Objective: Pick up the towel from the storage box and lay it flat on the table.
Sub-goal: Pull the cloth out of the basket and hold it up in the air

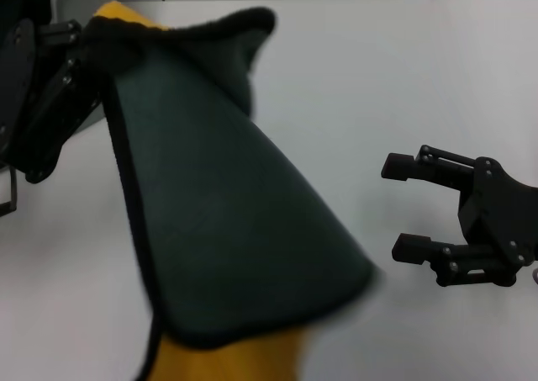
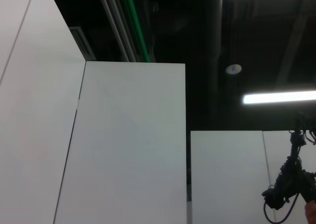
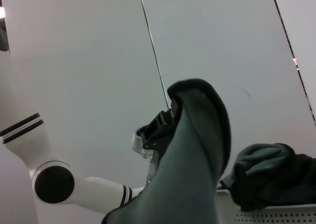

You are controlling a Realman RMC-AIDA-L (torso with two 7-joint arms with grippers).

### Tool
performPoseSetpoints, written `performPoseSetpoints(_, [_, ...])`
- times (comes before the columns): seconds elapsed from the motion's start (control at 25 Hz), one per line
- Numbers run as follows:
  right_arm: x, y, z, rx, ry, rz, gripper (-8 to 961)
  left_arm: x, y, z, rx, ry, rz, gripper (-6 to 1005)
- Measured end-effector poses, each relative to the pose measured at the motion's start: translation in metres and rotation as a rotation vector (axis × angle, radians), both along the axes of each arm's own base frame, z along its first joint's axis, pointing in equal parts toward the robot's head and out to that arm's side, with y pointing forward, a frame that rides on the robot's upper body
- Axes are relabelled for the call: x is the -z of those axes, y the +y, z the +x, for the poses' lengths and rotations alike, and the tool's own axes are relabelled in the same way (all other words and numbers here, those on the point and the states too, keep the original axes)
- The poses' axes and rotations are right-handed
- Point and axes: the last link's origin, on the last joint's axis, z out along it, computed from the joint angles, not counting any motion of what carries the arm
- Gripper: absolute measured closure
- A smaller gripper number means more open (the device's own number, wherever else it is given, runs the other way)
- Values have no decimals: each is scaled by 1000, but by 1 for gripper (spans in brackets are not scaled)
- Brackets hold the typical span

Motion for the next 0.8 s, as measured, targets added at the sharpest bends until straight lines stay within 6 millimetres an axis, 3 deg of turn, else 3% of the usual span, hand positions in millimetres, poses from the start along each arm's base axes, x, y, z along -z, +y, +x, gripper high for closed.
performPoseSetpoints(0.4, [-3,3,-15,-64,61,18,84,20,1,-1,26,110,-82,985])
performPoseSetpoints(0.8, [4,22,-37,-102,54,54,85,39,11,7,54,132,-137,981])
